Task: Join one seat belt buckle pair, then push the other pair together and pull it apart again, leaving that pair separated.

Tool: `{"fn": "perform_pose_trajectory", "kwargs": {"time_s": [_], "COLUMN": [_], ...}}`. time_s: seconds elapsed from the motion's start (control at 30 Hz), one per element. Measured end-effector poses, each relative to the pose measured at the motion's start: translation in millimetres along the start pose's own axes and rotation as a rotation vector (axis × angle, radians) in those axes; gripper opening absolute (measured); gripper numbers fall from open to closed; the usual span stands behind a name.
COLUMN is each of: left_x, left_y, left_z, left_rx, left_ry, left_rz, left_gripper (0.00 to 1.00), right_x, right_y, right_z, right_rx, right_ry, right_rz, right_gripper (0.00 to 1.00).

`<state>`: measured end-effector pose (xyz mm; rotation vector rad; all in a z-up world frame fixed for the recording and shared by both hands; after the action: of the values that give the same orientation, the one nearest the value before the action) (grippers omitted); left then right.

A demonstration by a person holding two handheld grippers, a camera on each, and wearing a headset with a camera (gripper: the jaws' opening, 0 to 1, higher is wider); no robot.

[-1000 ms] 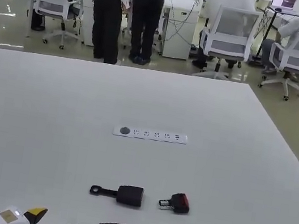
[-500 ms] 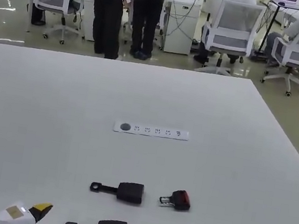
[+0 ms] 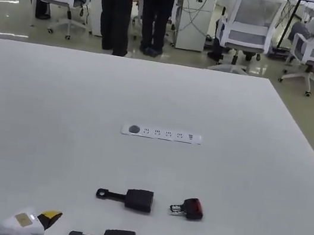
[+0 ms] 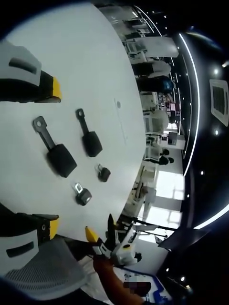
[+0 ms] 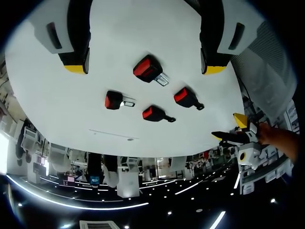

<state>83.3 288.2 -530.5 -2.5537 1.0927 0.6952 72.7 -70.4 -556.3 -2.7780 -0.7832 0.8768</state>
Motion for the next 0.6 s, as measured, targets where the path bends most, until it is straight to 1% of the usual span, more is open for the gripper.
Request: {"fn": "perform_pose_trajectory", "kwargs": {"time_s": [0.1, 0.17, 0.27, 0.33, 0.43, 0.5, 0.6], "left_x": [3.9, 7.4, 10.7, 13.9, 18.1, 21.3, 24.7], "left_y": [-1.2, -4.0, -5.1, -5.8, -8.8, -8.4, -9.4], "left_z": [0.4, 3.1, 2.3, 2.4, 3.6, 2.7, 5.5], "left_rx": [0.003, 0.005, 0.005, 0.016, 0.027, 0.038, 0.042], "left_ry": [-0.005, -0.01, -0.008, -0.015, -0.018, -0.017, -0.028], "left_rz": [0.009, 0.014, 0.022, 0.03, 0.043, 0.051, 0.066], "left_gripper": [0.99, 0.99, 0.98, 0.98, 0.98, 0.97, 0.96], "right_x": [4.2, 8.0, 12.3, 17.1, 21.5, 24.9, 29.5], "right_y": [-1.4, -0.5, 0.2, 0.5, 3.8, 5.2, 7.1], "right_z": [-0.9, -1.3, -1.2, -1.1, -1.1, -0.9, -1.2], "right_rx": [-0.006, -0.006, -0.008, -0.008, -0.012, -0.013, -0.011], "right_ry": [-0.009, -0.011, -0.02, -0.03, -0.043, -0.047, -0.056], "right_rz": [-0.009, -0.02, -0.026, -0.036, -0.047, -0.053, -0.066], "right_gripper": [0.97, 0.96, 0.96, 0.96, 0.95, 0.94, 0.93]}}
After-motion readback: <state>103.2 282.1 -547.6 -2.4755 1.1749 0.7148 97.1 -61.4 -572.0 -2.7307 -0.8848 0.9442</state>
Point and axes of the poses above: the centre of the closed fingertips' face, and the gripper's own axes: x roughly forward along the fingers, y roughly to its right, z roughly out of its underside, the point moved 10 cm from there along -x, roughly backward along the fingers, and after that the axes turned 13 degrees about x, right-handed, at the moved point
